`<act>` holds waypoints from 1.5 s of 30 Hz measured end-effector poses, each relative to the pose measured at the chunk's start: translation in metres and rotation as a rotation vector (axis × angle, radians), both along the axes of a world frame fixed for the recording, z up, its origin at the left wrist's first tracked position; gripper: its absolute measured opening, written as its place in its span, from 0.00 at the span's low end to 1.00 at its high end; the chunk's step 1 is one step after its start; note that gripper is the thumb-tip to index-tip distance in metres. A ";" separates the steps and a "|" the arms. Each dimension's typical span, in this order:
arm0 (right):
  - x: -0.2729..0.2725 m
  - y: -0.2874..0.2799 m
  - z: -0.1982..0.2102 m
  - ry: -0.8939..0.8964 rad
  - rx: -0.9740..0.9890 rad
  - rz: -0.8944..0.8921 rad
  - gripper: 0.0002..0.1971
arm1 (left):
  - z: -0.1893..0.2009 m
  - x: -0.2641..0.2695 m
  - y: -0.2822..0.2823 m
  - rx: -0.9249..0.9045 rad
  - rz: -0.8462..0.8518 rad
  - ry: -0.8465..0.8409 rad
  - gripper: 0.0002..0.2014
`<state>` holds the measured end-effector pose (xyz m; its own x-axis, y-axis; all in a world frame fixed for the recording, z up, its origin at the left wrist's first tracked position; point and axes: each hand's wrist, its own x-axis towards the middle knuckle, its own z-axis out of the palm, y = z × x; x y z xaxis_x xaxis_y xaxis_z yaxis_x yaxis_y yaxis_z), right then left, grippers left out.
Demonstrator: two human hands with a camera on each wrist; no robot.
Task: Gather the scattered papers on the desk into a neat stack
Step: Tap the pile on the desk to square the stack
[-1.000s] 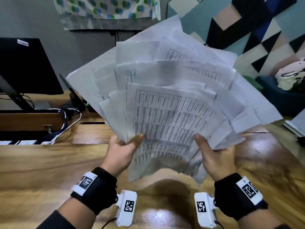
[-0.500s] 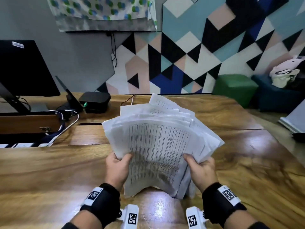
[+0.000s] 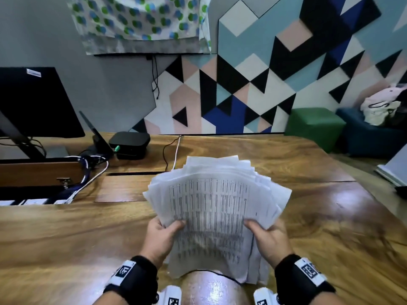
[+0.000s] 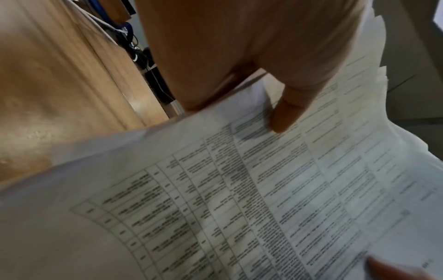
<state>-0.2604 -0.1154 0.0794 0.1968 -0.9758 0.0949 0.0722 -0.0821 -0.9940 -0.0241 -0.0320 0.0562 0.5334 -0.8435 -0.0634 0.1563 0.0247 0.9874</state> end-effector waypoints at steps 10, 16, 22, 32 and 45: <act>-0.011 -0.010 0.007 0.017 0.021 0.011 0.15 | 0.014 0.008 0.008 0.001 -0.159 -0.039 0.31; -0.022 -0.019 -0.026 0.106 0.239 0.016 0.05 | 0.010 -0.002 0.000 0.064 -0.062 -0.054 0.16; -0.026 -0.013 -0.036 -0.267 0.655 0.069 0.18 | 0.021 0.006 -0.016 -0.021 0.083 0.449 0.28; -0.023 -0.005 -0.040 -0.232 0.668 0.078 0.24 | -0.004 -0.002 0.014 0.158 0.078 0.659 0.23; -0.033 -0.027 0.018 -0.054 0.013 -0.096 0.12 | 0.013 0.055 0.006 0.079 0.015 -0.059 0.13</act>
